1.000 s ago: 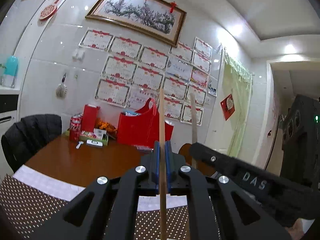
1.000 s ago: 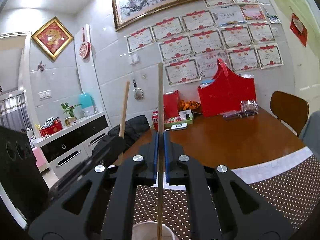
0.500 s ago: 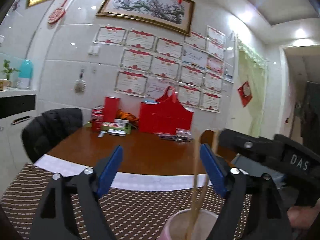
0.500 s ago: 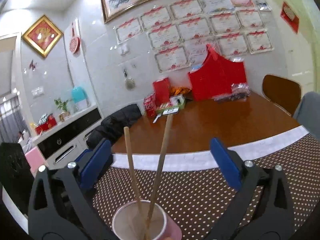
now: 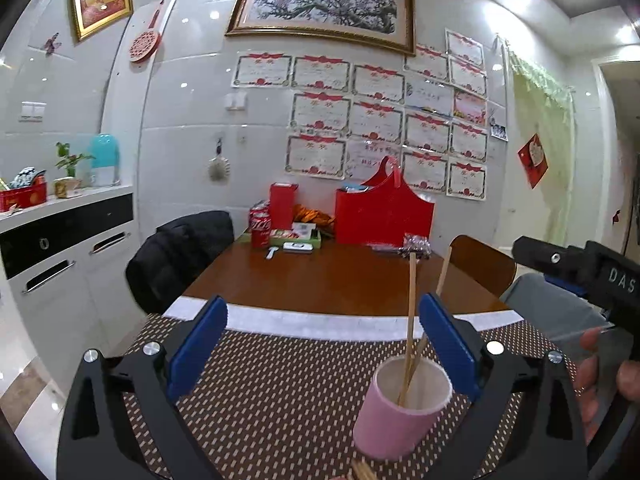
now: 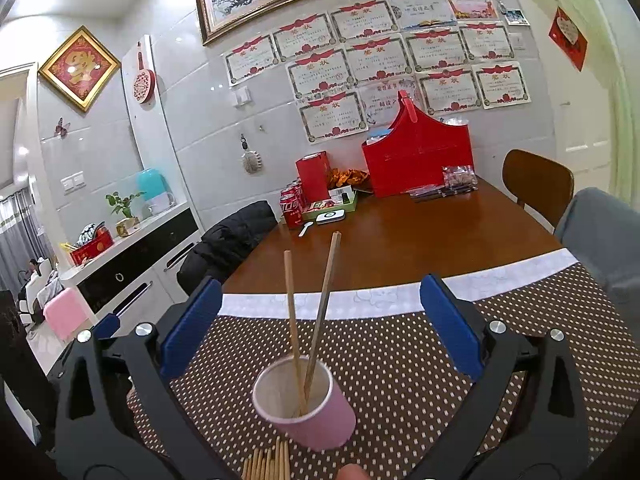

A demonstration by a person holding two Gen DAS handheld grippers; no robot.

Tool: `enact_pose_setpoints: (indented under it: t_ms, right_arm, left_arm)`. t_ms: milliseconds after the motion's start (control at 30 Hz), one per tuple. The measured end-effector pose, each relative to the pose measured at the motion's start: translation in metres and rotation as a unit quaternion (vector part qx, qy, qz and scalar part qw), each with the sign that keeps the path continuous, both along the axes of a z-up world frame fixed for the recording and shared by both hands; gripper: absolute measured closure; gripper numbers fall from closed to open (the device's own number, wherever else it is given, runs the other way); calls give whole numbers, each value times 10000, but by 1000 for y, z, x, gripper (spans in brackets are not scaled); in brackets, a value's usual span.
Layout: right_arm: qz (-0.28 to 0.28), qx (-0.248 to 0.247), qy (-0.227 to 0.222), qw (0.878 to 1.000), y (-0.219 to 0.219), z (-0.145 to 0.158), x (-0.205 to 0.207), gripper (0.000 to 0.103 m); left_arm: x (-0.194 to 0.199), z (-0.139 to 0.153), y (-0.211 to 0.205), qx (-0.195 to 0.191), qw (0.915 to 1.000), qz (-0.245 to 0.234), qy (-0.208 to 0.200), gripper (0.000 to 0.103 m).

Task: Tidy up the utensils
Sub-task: 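Move both open grippers back down to the chopstick pile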

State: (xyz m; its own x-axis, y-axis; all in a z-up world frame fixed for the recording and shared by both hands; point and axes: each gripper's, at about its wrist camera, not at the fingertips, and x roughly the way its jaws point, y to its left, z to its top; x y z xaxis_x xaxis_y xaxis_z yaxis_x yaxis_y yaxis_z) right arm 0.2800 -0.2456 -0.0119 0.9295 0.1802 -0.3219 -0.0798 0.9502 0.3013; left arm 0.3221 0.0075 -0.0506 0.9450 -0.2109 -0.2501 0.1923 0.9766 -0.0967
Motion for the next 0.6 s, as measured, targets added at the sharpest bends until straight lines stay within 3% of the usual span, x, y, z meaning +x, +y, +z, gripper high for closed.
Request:
enact_pose_setpoints:
  t_ms: [400,600]
  right_arm:
    - [385,-261,564,9973,3,-6,-62,6]
    - [657,-421,941,9925,7,-18,-80,6]
  left_arm:
    - [-66,7,36,-111,9964,275,793,8]
    - [-82,2,38,77,9939,390,1032,8]
